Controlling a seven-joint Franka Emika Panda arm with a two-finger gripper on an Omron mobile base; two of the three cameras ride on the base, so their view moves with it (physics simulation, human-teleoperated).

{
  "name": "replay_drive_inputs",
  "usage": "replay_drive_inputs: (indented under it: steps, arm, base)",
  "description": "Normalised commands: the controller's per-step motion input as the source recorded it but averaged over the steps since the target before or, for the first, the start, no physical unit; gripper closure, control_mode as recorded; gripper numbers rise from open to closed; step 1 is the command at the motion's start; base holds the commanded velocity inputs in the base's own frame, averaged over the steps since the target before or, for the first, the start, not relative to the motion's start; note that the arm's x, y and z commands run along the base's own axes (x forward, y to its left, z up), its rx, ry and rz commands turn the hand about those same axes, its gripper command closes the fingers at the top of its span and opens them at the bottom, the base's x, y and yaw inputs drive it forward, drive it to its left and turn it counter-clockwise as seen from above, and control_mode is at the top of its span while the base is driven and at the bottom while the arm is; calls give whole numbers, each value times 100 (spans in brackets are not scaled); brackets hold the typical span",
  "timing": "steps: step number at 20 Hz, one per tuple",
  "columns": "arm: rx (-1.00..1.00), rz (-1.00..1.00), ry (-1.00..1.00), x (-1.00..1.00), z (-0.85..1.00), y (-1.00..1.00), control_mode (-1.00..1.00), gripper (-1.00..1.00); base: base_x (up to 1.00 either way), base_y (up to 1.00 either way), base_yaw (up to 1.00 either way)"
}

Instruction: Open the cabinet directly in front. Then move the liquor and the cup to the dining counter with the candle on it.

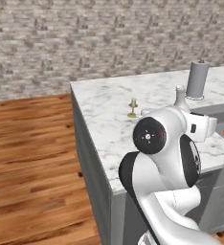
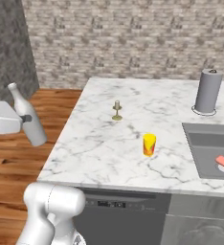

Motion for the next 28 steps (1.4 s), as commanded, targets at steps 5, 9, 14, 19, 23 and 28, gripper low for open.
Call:
replay_drive_inputs:
  steps: [5, 9, 14, 19, 23, 28]
  arm:
    - [0, 0, 0, 0, 0, 0, 100, 100]
    - [0, 0, 0, 0, 0, 0, 100, 100]
    - [0, 0, 0, 0, 0, 0, 100, 100]
    - [0, 1, 11, 35, -19, 0, -100, 100]
    - [1, 4, 19, 23, -20, -13, -100, 100]
    - [5, 4, 24, 16, -35, -29, -100, 100]
  base:
    - [35, 14, 3]
    - [52, 6, 5]
    - [40, 7, 2]
    - [0, 0, 0]
    - [0, 0, 0]
    - [0, 0, 0]
